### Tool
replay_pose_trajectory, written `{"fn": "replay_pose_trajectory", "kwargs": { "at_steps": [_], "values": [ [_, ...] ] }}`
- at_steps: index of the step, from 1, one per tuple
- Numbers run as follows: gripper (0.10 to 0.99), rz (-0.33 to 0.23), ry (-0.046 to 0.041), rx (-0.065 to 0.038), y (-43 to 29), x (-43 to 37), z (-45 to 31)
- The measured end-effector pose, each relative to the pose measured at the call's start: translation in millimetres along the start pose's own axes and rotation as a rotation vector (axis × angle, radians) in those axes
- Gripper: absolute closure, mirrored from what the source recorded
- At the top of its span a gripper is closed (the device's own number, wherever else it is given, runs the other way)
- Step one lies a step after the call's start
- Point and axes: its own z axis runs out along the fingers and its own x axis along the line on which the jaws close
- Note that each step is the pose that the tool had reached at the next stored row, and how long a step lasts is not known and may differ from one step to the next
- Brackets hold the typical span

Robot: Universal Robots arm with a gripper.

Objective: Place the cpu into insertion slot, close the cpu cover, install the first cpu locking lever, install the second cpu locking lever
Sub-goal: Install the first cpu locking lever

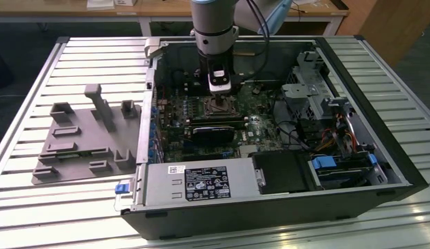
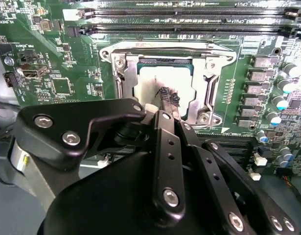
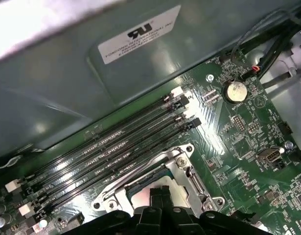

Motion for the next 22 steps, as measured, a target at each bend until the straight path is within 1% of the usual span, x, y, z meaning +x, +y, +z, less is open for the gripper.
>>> {"fn": "replay_pose_trajectory", "kwargs": {
  "at_steps": [3,4,11,13,14,18,20,22],
  "values": [
    [0.984,-0.002,0.0002,0.000,0.0,0.0,0.1],
    [0.984,-0.010,0.0009,-0.001,0.0,0.0,0.1],
    [0.984,-0.131,0.0122,-0.012,0.0,0.0,0.4],
    [0.984,-0.164,0.0140,-0.013,0.0,0.1,0.5],
    [0.984,-0.179,0.0136,-0.011,0.0,0.0,0.5],
    [0.984,-0.230,0.0077,0.005,0.0,0.0,0.5],
    [0.984,-0.251,0.0054,0.010,0.0,0.0,0.3],
    [0.984,-0.266,0.0031,0.013,0.1,-0.2,-1.3]
  ]
}}
